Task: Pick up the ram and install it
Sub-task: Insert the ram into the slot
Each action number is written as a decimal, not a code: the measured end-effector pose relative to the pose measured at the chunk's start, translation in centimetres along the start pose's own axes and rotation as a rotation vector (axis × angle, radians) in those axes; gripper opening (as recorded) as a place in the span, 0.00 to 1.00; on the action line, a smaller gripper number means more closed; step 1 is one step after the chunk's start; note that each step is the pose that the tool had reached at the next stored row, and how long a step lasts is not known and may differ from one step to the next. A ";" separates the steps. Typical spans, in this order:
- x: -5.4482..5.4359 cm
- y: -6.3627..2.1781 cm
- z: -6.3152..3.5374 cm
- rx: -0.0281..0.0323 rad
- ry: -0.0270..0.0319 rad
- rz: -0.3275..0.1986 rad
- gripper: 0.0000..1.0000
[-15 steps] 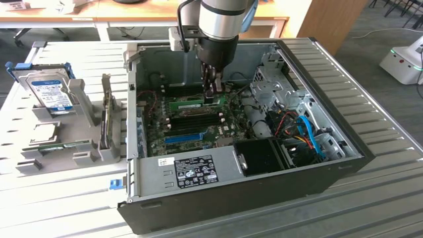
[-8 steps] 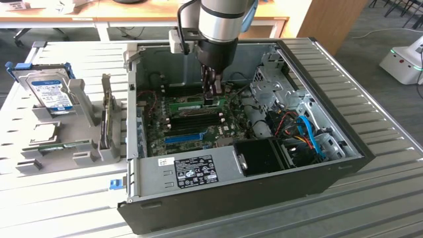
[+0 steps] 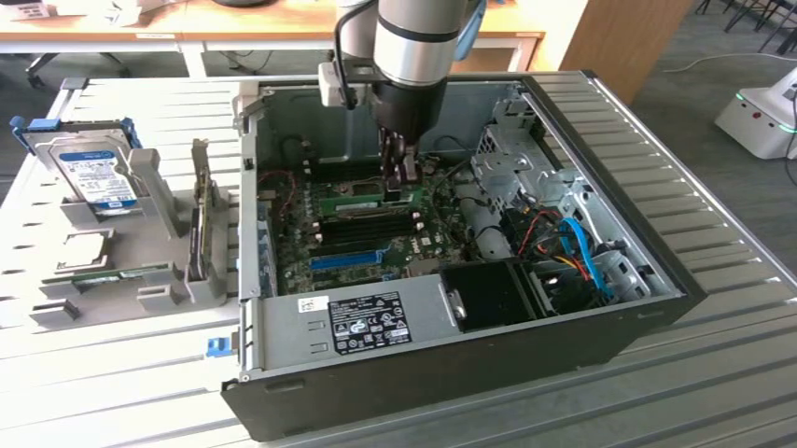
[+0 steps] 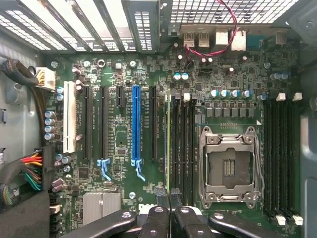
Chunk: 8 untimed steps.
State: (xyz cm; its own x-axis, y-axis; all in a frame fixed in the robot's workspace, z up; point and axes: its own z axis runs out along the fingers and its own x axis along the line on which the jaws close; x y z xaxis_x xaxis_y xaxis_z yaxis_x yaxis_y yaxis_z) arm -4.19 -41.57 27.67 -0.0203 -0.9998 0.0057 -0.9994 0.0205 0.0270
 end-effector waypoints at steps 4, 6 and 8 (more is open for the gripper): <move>0.0 -0.01 0.32 -0.0001 0.0002 0.000 0.12; 0.0 -0.01 0.49 -0.0001 0.0001 0.000 0.12; 0.0 -0.02 0.66 -0.0001 0.0000 0.000 0.12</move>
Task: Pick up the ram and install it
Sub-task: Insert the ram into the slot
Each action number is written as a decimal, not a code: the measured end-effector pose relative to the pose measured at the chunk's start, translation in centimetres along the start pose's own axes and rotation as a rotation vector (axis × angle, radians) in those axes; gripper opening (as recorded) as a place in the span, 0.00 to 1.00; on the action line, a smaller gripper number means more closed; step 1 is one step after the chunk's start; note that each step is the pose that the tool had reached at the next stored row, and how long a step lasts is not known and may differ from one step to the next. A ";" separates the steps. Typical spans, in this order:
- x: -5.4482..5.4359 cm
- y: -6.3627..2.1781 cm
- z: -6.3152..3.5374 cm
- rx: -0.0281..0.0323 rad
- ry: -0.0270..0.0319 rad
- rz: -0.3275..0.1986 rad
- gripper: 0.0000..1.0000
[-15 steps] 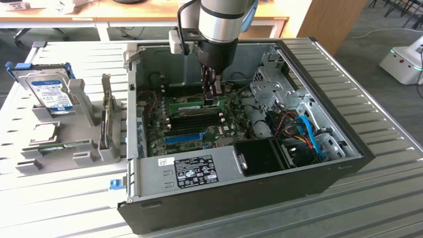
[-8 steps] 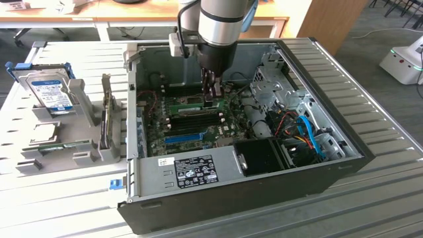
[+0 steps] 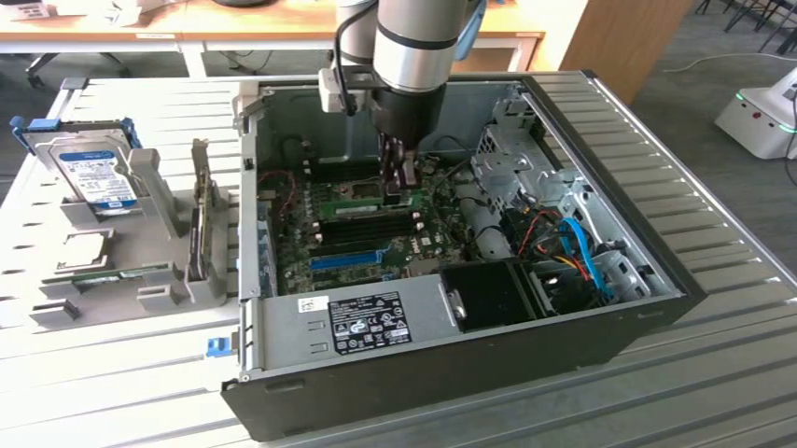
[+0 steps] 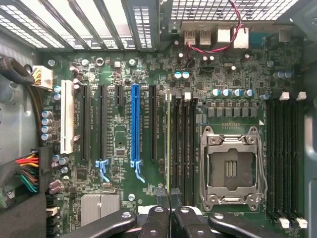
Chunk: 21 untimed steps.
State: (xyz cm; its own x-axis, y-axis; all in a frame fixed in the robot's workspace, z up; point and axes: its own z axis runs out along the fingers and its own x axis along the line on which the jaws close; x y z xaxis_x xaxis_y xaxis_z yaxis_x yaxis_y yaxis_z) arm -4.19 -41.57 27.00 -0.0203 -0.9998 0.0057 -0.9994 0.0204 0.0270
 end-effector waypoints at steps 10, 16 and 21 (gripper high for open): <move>0.0 -0.02 0.85 0.0000 0.0001 0.000 0.12; 0.0 -0.04 1.35 0.0000 0.0000 0.000 0.12; 0.0 -0.04 1.63 -0.0001 0.0002 0.000 0.12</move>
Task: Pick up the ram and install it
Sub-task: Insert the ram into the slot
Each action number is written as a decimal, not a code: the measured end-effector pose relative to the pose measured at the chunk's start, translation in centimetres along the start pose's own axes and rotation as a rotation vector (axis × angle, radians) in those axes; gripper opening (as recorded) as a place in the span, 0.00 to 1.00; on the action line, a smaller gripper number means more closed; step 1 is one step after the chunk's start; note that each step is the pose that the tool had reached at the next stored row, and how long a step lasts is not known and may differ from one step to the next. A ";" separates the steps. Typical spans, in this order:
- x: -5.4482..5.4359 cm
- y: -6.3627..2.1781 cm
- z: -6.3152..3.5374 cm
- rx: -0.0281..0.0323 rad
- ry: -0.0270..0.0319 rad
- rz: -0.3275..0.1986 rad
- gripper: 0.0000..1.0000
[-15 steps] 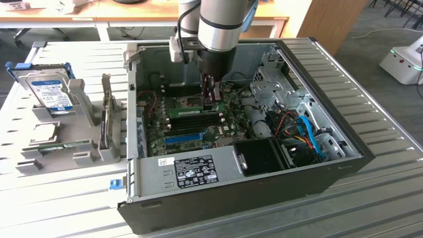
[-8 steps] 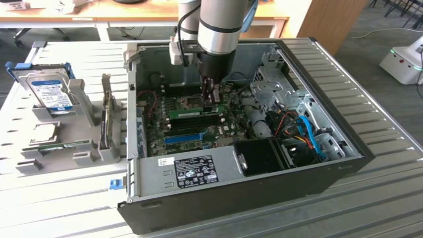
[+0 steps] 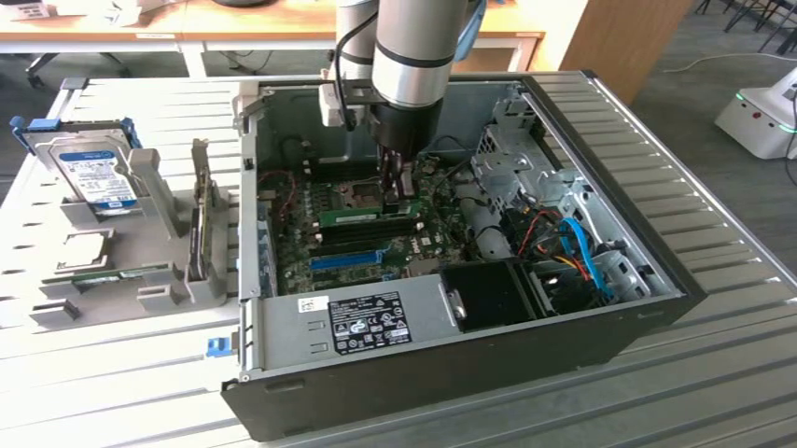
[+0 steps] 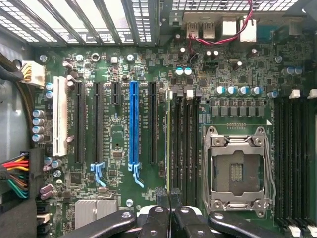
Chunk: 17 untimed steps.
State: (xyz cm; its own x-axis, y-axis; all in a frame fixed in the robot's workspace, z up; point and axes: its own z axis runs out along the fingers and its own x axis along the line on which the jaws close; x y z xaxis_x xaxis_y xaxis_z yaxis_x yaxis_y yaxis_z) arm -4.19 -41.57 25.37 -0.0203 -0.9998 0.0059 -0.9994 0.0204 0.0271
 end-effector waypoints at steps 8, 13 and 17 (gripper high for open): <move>0.0 0.00 0.04 0.0002 -0.0004 0.000 0.12; -0.3 0.00 0.07 0.0001 -0.0001 0.000 0.12; -0.4 0.01 0.09 0.0001 -0.0001 0.000 0.12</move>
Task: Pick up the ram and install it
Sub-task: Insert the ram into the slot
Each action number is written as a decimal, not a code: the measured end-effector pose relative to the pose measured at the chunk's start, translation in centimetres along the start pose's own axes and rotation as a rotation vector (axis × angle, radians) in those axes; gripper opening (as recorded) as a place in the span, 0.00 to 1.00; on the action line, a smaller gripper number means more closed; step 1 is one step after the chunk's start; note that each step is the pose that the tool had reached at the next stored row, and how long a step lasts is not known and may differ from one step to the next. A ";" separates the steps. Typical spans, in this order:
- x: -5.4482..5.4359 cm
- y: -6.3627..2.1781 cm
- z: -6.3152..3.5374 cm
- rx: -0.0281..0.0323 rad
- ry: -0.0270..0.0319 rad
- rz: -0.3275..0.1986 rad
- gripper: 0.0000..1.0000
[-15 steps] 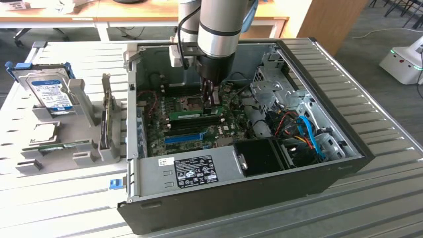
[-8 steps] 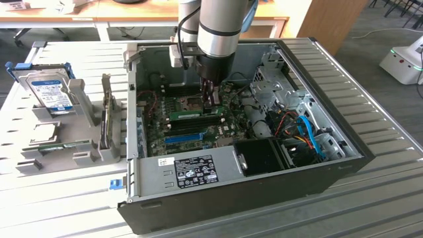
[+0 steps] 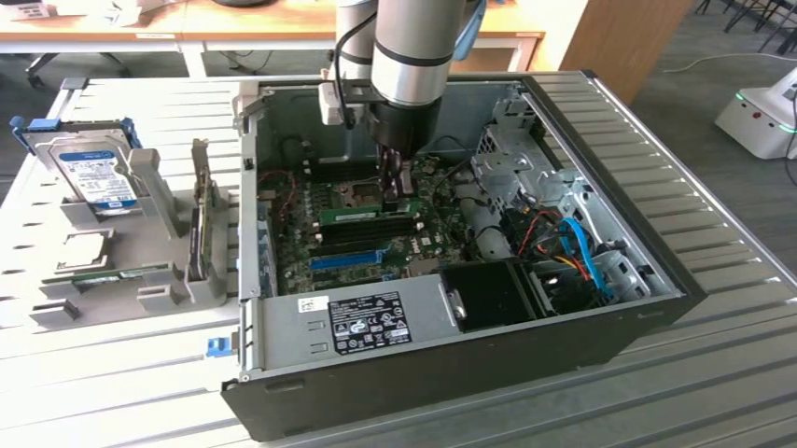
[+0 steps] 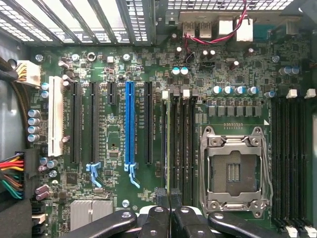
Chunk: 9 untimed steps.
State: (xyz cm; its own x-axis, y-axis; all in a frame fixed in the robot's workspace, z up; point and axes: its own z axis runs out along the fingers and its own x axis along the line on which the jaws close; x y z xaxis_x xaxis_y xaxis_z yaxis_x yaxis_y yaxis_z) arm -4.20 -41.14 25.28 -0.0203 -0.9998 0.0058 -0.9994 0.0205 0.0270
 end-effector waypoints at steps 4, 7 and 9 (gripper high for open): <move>0.0 0.00 0.00 -0.0001 0.0001 0.000 0.12; 0.0 -0.07 0.00 -0.0001 0.0001 0.000 0.12; 0.0 -0.15 0.00 -0.0001 0.0000 0.000 0.12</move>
State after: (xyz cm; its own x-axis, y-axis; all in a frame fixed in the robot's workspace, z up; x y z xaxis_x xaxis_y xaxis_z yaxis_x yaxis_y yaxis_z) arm -4.05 -41.13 25.28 -0.0203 -0.9998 0.0058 -0.9994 0.0205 0.0271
